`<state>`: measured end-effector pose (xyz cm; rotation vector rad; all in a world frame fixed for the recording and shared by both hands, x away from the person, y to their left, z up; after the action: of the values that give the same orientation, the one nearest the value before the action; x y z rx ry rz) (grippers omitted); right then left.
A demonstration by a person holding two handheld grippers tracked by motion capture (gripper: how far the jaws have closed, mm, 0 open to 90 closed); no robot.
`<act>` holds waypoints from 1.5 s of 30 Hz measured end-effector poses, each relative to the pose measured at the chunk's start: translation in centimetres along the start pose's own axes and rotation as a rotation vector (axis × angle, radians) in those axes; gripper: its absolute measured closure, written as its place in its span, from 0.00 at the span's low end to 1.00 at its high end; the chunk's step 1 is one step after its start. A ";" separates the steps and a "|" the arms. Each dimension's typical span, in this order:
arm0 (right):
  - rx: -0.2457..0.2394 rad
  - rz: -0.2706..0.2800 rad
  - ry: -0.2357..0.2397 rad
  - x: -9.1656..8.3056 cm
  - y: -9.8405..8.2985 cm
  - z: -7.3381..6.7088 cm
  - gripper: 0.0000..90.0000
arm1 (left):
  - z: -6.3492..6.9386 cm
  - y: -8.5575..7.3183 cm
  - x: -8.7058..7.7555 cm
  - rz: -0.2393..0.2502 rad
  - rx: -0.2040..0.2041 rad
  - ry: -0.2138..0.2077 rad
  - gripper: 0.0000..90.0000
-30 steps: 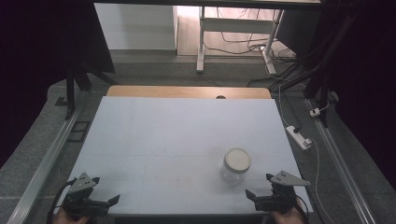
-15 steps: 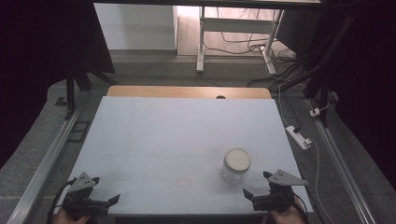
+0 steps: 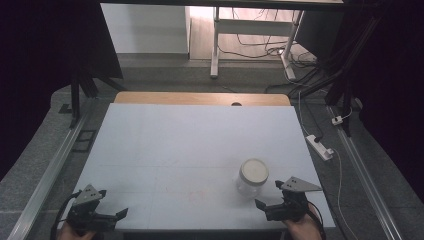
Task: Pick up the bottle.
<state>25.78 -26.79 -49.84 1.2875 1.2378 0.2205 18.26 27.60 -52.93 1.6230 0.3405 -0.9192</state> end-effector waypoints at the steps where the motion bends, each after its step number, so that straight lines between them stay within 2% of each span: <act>1: 0.003 -0.008 0.006 0.1 0.1 0.1 0.00 | 0.0 0.0 0.0 0.000 0.000 0.000 0.00; 5: 0.002 -0.015 0.000 0.5 0.3 0.4 0.00 | 0.0 0.0 0.0 -0.001 0.001 0.003 0.00; 14: -0.056 -0.036 -0.005 2.1 0.9 1.1 0.00 | 0.0 0.0 0.1 -0.004 -0.001 0.003 0.00; 28: -0.073 -0.055 0.035 4.4 1.2 2.3 0.00 | 0.1 0.1 0.1 -0.007 0.003 0.003 0.00; 38: -0.102 -0.034 0.057 5.1 1.7 2.5 0.00 | 0.1 0.1 0.2 -0.013 0.006 0.002 0.00; 45: -0.098 -0.020 0.070 5.5 2.0 2.7 0.00 | 0.1 0.1 0.2 -0.011 0.006 0.003 0.00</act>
<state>31.02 -23.69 -51.93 1.1909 1.2826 0.3105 18.39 27.45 -52.99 1.6299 0.3494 -0.9269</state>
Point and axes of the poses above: each handheld gripper's, and its own axes: x roughly forward along the jaws, y roughly out of its top, z roughly to its right, the point moved 1 cm from there along x, roughly forward along the jaws, and after that the axes turned 12 degrees about y, right-handed, at the moved point
